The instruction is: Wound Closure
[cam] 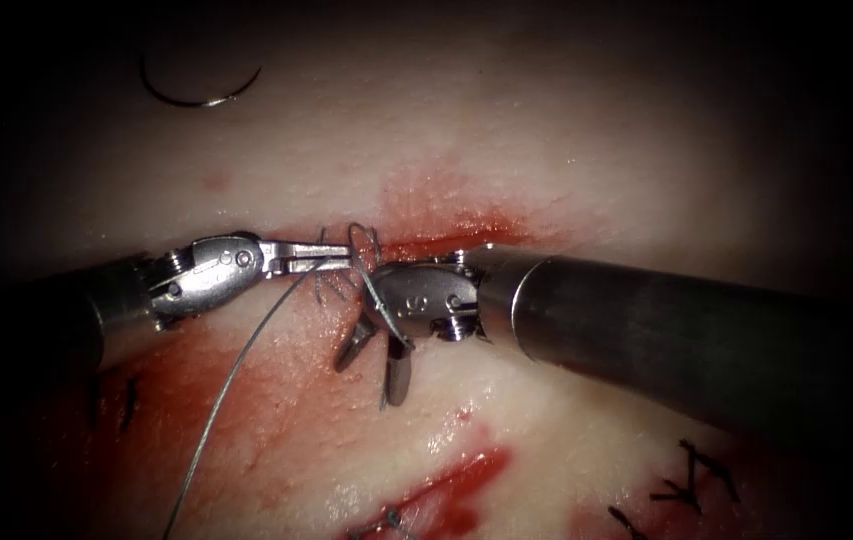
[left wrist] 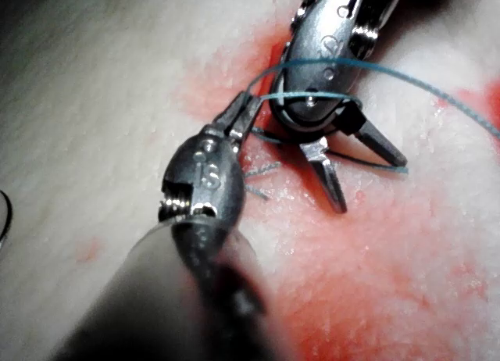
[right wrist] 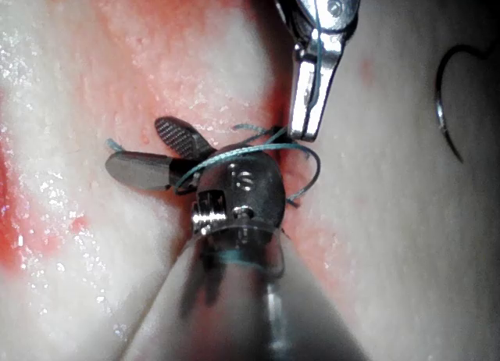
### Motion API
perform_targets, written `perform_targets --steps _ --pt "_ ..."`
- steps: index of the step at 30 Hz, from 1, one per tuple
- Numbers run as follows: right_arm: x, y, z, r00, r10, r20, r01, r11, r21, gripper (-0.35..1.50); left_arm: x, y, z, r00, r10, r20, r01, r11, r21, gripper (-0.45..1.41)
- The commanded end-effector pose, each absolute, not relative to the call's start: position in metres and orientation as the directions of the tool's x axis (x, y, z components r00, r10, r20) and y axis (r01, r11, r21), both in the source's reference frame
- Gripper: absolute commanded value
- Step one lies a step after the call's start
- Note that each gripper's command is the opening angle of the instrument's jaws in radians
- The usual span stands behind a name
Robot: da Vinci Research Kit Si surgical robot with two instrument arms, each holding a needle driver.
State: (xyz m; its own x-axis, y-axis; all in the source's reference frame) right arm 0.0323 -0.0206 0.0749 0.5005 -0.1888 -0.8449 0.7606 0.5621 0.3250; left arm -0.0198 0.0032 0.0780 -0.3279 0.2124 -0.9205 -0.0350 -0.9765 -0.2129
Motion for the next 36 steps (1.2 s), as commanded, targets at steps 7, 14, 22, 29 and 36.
perform_targets --steps 7,14,22,29,36 --pt "0.0326 -0.019 0.074 0.465 -0.151 -0.873 0.776 0.544 0.320 -0.35 -0.0207 0.001 0.077 -0.356 0.187 -0.916 -0.023 -0.981 -0.191 -0.45" --pt "0.0308 -0.016 0.073 0.398 0.101 -0.912 0.723 0.578 0.379 -0.35 -0.0204 -0.005 0.078 -0.427 0.136 -0.894 0.018 -0.987 -0.159 -0.45" --pt "0.0298 -0.012 0.072 0.374 0.206 -0.904 0.631 0.658 0.411 -0.35 -0.0222 -0.011 0.077 -0.455 0.120 -0.882 0.069 -0.983 -0.169 -0.45" --pt "0.0296 -0.009 0.075 0.398 0.224 -0.889 0.563 0.705 0.430 -0.35 -0.0245 -0.017 0.070 -0.417 0.127 -0.900 0.130 -0.972 -0.197 -0.45" --pt "0.0295 -0.006 0.076 0.439 0.217 -0.872 0.512 0.737 0.441 -0.35 -0.0253 -0.020 0.065 -0.395 0.123 -0.910 0.162 -0.966 -0.201 -0.45"
